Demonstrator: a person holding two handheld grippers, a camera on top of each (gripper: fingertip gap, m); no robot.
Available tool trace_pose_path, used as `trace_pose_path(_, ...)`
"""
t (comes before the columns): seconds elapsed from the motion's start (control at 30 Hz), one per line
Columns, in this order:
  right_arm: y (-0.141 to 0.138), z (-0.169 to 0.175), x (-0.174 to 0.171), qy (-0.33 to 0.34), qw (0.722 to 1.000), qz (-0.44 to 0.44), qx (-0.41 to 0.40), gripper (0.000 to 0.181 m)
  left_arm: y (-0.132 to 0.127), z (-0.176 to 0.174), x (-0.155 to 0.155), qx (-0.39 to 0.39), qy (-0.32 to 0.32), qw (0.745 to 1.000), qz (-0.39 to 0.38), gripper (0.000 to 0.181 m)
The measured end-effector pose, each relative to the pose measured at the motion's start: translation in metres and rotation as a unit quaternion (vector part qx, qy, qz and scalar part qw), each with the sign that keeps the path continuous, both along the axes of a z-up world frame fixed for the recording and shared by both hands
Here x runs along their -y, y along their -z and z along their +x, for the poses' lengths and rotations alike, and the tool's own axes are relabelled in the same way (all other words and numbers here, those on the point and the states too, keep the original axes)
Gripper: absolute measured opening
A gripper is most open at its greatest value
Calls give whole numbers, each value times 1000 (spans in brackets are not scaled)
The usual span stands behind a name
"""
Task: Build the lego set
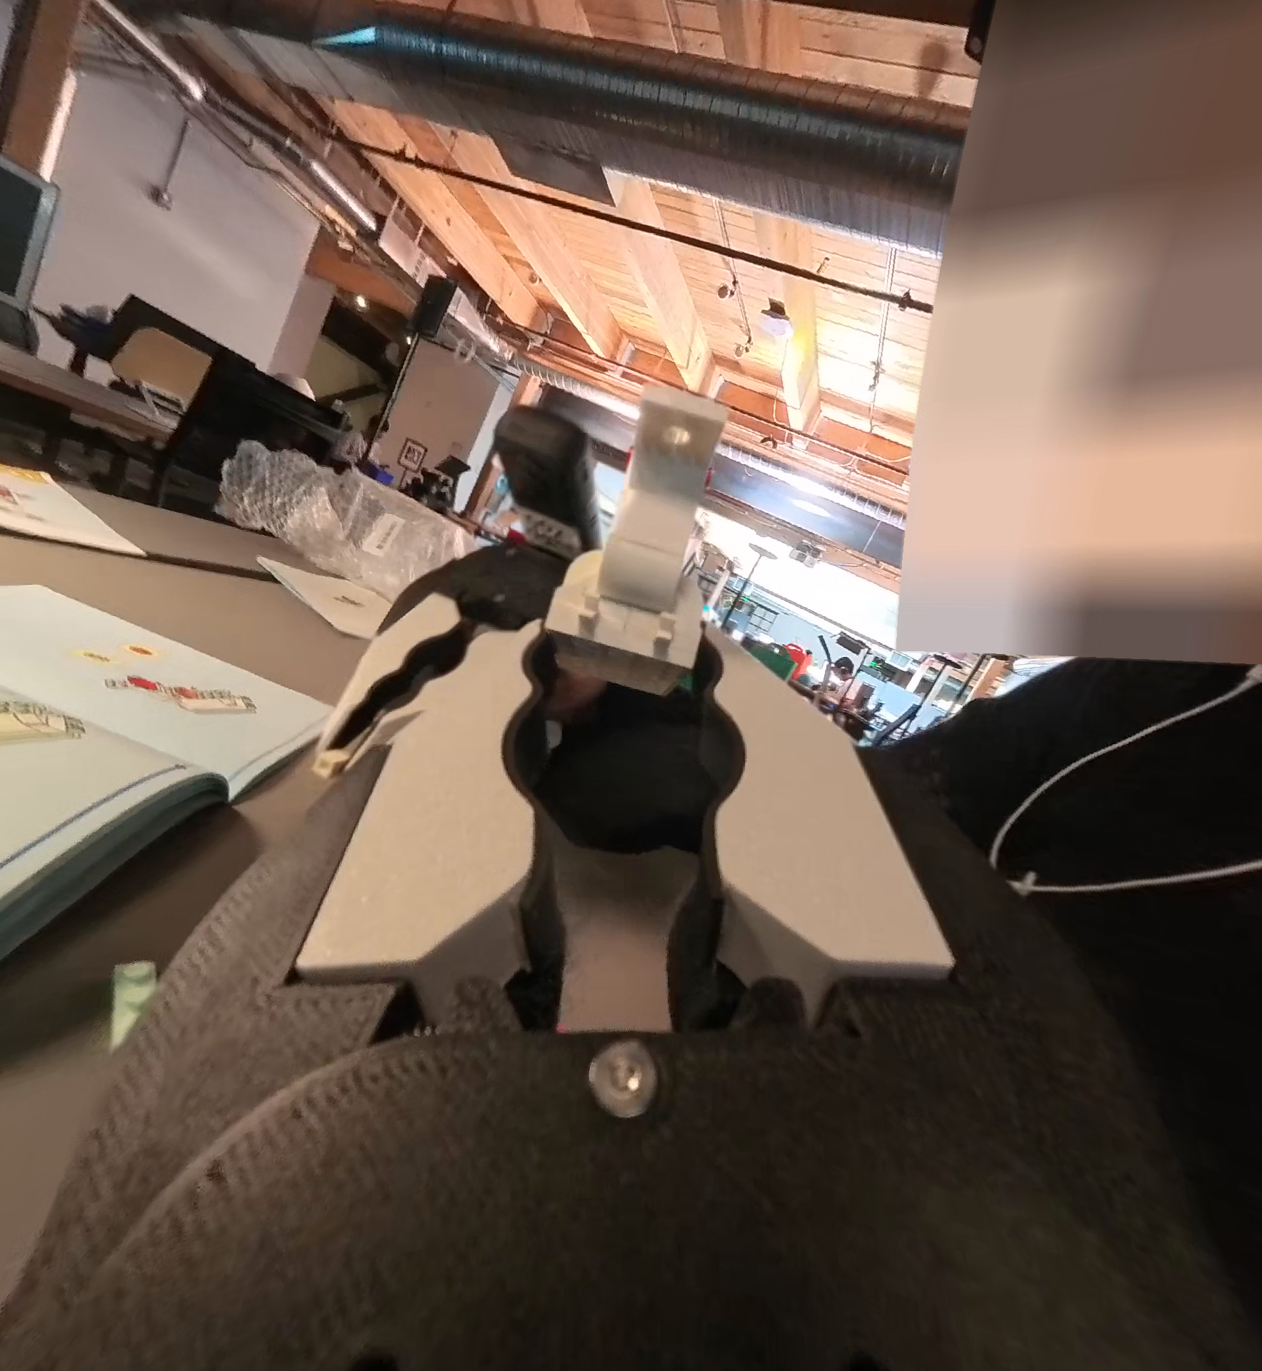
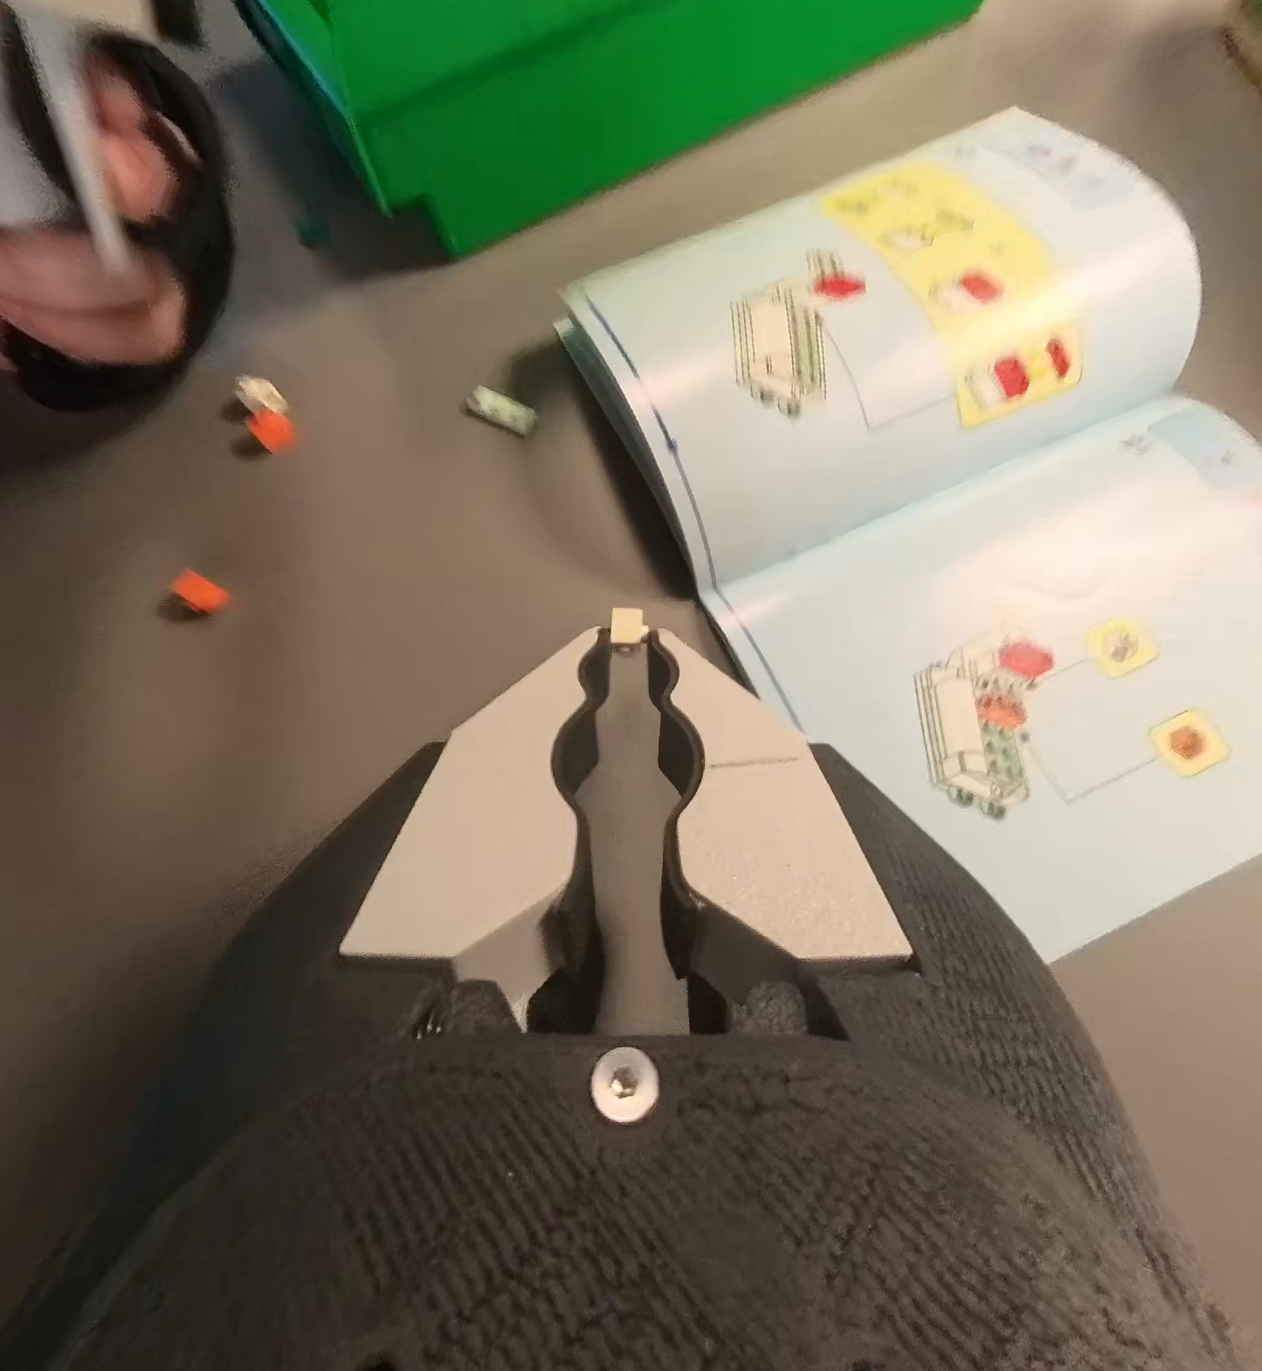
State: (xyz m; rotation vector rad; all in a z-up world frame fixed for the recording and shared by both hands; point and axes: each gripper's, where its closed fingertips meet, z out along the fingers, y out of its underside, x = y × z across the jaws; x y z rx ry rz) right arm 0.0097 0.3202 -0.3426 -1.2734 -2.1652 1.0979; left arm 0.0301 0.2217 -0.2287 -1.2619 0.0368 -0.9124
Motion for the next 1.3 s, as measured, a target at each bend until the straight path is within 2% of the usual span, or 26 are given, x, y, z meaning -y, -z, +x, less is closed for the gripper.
trace_pose_path(0.03, -19, 1, 6, -15, 1000, -1, -9, 8, -3, 0, 0, -7, -5, 1000, 11, 36)
trace_pose_path(0.1, -64, 6, 24, -61, 998, 12, -6, 8, -10, 3, 1, -23, -9, 999, 31, 36)
trace_pose_path(0.2, -125, 20, 57, -139, 988, 57, 39, 8, -19, 11, 2, -24, 2, 998, 55, 36)
trace_pose_path(0.27, -152, 30, 78, -175, 977, 84, 91, 8, -29, 16, 6, -1, 20, 997, 78, 36)
trace_pose_path(0.37, -175, 38, 103, -199, 958, 119, 172, 8, -46, 23, 13, 20, 34, 992, 116, 36)
trace_pose_path(0.57, -192, 56, 139, -185, 921, 180, 291, 8, -72, 45, 32, 17, 40, 985, 166, 36)
trace_pose_path(0.87, -202, 81, 169, -143, 892, 260, 341, 8, -81, 73, 62, 12, 51, 982, 184, 36)
trace_pose_path(1.03, -208, 87, 185, -127, 903, 248, 327, 8, -87, 80, 77, 15, 56, 979, 196, 36)
trace_pose_path(1.3, -209, 82, 199, -115, 939, 212, 245, 8, -90, 82, 88, 25, 59, 978, 199, 36)
